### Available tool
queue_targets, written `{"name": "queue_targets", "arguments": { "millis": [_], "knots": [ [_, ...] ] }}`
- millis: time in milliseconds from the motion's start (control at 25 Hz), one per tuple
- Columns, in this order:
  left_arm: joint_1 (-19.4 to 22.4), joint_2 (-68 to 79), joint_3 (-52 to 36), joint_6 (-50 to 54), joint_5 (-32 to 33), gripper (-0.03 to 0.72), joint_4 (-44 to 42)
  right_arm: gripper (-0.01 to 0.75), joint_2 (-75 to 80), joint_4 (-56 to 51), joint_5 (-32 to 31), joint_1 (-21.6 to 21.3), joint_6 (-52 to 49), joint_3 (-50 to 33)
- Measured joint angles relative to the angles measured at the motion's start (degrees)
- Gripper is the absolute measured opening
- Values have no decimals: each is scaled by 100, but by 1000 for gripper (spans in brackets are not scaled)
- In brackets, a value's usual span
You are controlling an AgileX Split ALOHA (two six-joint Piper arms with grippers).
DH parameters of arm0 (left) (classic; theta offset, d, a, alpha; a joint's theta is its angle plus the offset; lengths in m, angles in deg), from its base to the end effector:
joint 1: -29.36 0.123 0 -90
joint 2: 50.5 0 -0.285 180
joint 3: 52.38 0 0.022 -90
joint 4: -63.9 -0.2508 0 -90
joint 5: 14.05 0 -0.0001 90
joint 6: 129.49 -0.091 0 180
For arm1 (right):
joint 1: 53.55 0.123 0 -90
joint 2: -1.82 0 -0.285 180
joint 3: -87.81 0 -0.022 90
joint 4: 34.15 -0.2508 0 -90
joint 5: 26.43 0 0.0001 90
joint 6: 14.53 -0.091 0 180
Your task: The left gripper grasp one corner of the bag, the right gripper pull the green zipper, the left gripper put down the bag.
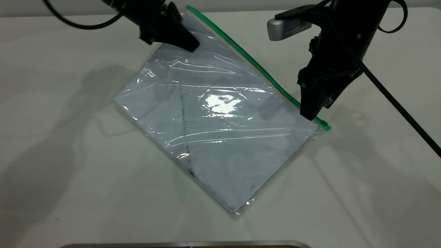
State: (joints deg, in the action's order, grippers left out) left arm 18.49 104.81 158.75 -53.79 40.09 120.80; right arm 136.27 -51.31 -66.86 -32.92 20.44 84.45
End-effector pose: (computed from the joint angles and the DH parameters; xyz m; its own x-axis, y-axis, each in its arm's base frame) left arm 0.4795 -0.1550 0.0561 -0.1190 0.6851 -0.7186 0.9875 0.1573 -0.0136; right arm 0.3579 0.1534 0.0662 -0.7364 -0.6658 -0.1201 -0.6762 0.7196 0.1578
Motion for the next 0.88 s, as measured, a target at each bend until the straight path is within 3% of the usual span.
{"name": "queue_targets", "arguments": {
  "millis": [80,360,440,680,880],
  "knots": [
    [-69,0,0,211,-114,158,10,509,0,0,69,0,-4,0],
    [-95,-11,0,669,-736,535,61,509,0,-6,398,0,-4,0],
    [-95,-69,0,861,-1058,601,56,509,0,-6,699,0,-4,0],
    [-95,-763,0,1901,-1678,626,-288,509,-500,138,1060,0,-4,384],
    [-95,-1743,0,3794,-1604,603,-1589,510,-1524,136,713,0,-48,967]
  ]
}}
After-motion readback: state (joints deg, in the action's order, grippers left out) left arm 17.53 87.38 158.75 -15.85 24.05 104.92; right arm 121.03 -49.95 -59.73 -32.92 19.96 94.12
